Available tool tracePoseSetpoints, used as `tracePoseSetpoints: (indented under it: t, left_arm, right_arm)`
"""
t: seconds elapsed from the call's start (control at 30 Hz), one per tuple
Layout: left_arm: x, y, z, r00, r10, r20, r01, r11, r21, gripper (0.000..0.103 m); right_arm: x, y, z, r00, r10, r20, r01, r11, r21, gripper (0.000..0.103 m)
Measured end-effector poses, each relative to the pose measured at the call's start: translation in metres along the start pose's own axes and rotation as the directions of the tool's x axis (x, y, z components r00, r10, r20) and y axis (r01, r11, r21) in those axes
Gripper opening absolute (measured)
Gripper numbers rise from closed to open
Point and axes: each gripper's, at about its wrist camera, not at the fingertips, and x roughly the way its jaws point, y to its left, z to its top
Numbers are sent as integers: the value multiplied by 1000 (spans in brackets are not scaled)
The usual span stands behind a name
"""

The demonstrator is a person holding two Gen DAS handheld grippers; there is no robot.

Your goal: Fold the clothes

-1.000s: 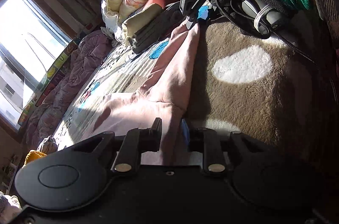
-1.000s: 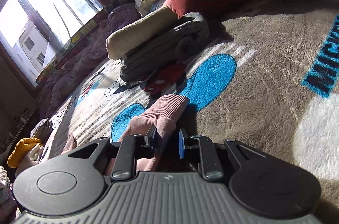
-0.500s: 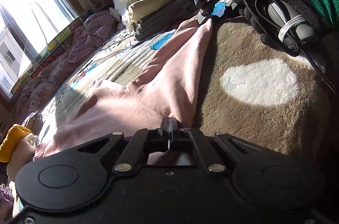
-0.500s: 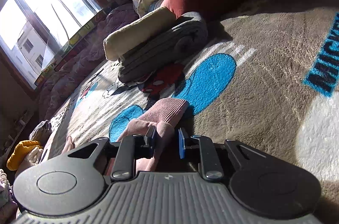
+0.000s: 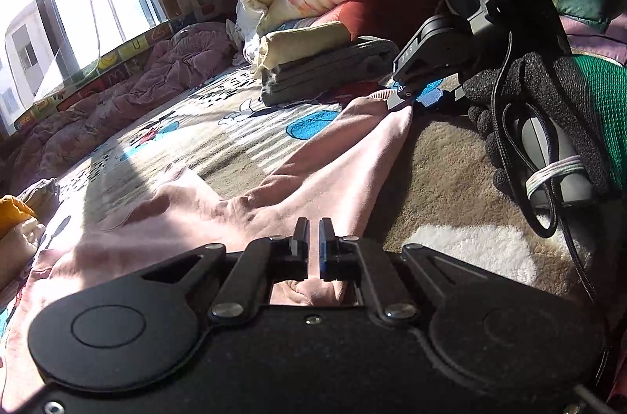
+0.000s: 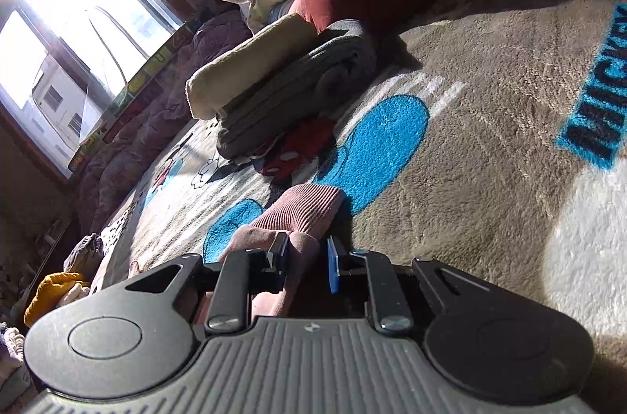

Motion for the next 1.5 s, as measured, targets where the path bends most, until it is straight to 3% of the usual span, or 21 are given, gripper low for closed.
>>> tracePoseSetpoints:
  t: [0.03, 0.13, 0.23, 0.27, 0.3, 0.37, 0.53, 0.6, 0.7, 0.77, 0.83, 0.9, 0.97, 1.1, 1.17, 1.23, 1.27, 1.3, 1.33, 1.43, 1.5]
  left_arm:
    - [12, 0, -4, 998, -26, -50, 26, 1000, -13, 0]
    - [7, 5, 9, 995, -72, -68, 72, 997, 2, 0]
    - [1, 15, 18, 999, -24, 35, 27, 995, -91, 2]
    - [12, 11, 16, 998, -59, -10, 58, 995, -86, 3]
    - [25, 6, 12, 991, -110, -73, 105, 991, -78, 2]
    - [24, -10, 12, 996, -72, -61, 77, 993, 85, 2]
    - [14, 2, 41, 997, -55, 57, 56, 998, -8, 7]
    - [41, -7, 44, 995, -98, -3, 98, 995, -6, 6]
    - [51, -23, 43, 992, -118, -35, 121, 985, 119, 6]
    - [39, -11, 53, 988, -151, 44, 149, 988, 36, 6]
    - [44, -3, 55, 984, -162, 68, 166, 984, -64, 6]
    - [67, -16, 48, 980, -191, -48, 190, 981, -29, 6]
    - [71, -23, 51, 982, -182, -42, 184, 982, 35, 6]
    - [76, -8, 52, 974, -221, -37, 218, 973, -76, 6]
    - [77, -11, 51, 977, -213, -31, 210, 975, -72, 6]
    - [76, -14, 51, 979, -203, -28, 201, 977, -66, 6]
    - [74, -15, 51, 980, -198, -26, 196, 978, -64, 6]
    - [74, -15, 51, 980, -198, -25, 196, 978, -66, 6]
    - [75, -15, 51, 979, -201, -25, 199, 977, -70, 6]
    - [79, -10, 51, 974, -226, -23, 223, 969, -105, 6]
    - [76, -4, 49, 971, -240, -20, 236, 963, -128, 6]
  right_arm:
    - [0, -1, 0, 1000, 3, 0, -3, 1000, 5, 19]
    - [0, -4, 1, 1000, 13, 1, -13, 1000, 22, 19]
    - [0, -5, 2, 1000, 17, 1, -17, 999, 29, 19]
    - [0, -5, 2, 1000, 17, 3, -17, 999, 32, 19]
    - [0, -6, 3, 1000, 16, 6, -16, 999, 35, 19]
    - [0, -7, 4, 1000, 11, 16, -12, 999, 47, 19]
    - [-2, -13, 8, 999, 22, 37, -25, 996, 84, 26]
    - [-2, -13, 8, 999, 22, 34, -25, 997, 77, 26]
    - [-3, -17, 9, 999, 40, 37, -44, 994, 104, 26]
    - [-5, -24, 11, 997, 70, 32, -73, 987, 141, 26]
    - [-7, -32, 14, 994, 104, 31, -108, 979, 174, 29]
    - [-12, -41, 16, 989, 140, 46, -147, 965, 219, 29]
    - [-21, -44, 18, 984, 160, 81, -174, 960, 217, 31]
    - [-32, -36, 20, 946, 316, 77, -324, 935, 144, 31]
    - [-22, -27, 13, 895, 444, -29, -435, 887, 157, 33]
    - [-5, -18, 0, 872, 464, -153, -436, 881, 183, 49]
    - [2, -14, -4, 886, 420, -196, -391, 904, 171, 45]
    - [5, -12, -6, 917, 338, -214, -315, 940, 135, 14]
    - [6, -13, -6, 937, 279, -210, -257, 958, 127, 1]
    - [-4, -28, 3, 971, 215, -105, -193, 962, 192, 0]
    - [-10, -31, 7, 973, 223, -65, -204, 953, 225, 7]
